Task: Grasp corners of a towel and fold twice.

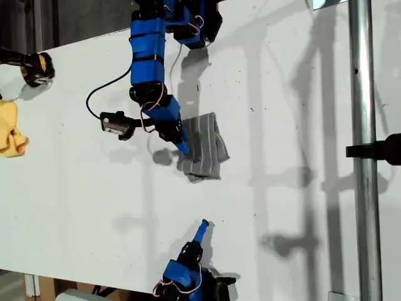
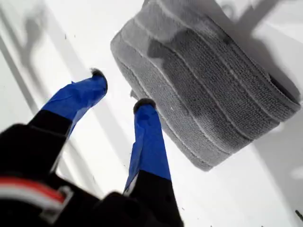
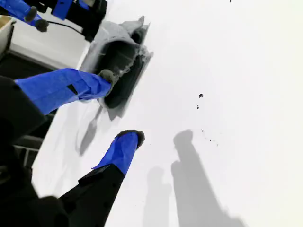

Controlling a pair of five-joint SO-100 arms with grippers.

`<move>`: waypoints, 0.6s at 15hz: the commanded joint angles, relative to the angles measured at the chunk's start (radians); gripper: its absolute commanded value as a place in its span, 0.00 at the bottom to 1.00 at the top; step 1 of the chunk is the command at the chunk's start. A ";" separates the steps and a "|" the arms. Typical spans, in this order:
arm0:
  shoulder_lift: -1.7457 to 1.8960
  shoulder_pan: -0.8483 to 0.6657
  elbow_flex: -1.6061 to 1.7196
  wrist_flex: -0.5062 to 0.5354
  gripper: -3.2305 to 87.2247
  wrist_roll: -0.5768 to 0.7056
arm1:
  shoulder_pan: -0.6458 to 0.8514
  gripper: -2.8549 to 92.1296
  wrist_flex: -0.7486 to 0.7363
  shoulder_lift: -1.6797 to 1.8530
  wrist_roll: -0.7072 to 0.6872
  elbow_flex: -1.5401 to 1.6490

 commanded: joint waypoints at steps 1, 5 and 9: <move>0.006 -0.005 -0.052 -0.005 0.24 -0.011 | 0.015 0.20 -0.069 0.166 -0.031 0.048; 0.008 -0.014 -0.052 -0.014 0.27 0.000 | 0.072 0.10 -0.106 0.572 -0.032 0.443; 0.008 -0.032 0.014 -0.092 0.16 -0.072 | 0.072 0.03 -0.094 1.482 0.048 1.144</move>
